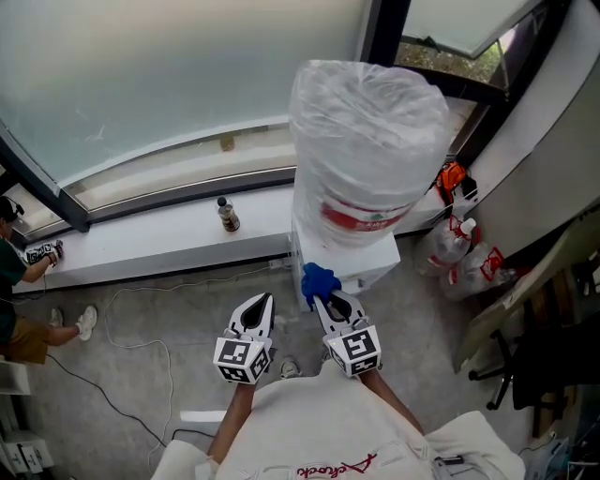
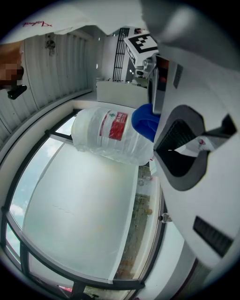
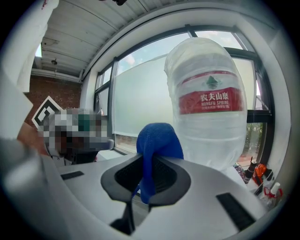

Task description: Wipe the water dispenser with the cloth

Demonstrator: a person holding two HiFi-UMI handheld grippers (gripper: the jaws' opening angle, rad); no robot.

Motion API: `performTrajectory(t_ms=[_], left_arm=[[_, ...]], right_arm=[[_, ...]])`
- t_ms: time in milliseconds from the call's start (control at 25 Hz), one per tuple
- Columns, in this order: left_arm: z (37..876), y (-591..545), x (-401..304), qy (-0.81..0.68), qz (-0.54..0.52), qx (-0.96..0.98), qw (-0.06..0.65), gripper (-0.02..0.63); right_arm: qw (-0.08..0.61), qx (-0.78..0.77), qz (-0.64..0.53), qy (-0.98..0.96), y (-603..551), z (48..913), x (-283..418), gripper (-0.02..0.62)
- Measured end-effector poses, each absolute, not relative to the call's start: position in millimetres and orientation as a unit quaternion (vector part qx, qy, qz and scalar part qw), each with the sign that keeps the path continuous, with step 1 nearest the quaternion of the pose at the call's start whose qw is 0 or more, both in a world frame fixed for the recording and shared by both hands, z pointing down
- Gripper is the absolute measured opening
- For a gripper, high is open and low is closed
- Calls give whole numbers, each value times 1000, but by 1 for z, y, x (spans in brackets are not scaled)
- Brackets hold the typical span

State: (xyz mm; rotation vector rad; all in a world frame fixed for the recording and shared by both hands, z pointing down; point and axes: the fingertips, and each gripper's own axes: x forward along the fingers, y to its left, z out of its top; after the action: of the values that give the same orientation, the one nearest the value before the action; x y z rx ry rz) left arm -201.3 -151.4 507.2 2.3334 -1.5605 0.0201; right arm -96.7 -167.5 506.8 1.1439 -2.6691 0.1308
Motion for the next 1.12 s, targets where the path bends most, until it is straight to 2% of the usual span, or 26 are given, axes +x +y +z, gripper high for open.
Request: performTrajectory(t_ms=[560, 1120], left_arm=[[523, -147, -183, -578, 18, 793, 191, 12], [544, -118, -165, -569, 22, 794, 213, 12]], right_arm=[[139, 355, 74, -921, -168, 531, -76, 43], [178, 347, 112, -914, -119, 578, -64, 43]])
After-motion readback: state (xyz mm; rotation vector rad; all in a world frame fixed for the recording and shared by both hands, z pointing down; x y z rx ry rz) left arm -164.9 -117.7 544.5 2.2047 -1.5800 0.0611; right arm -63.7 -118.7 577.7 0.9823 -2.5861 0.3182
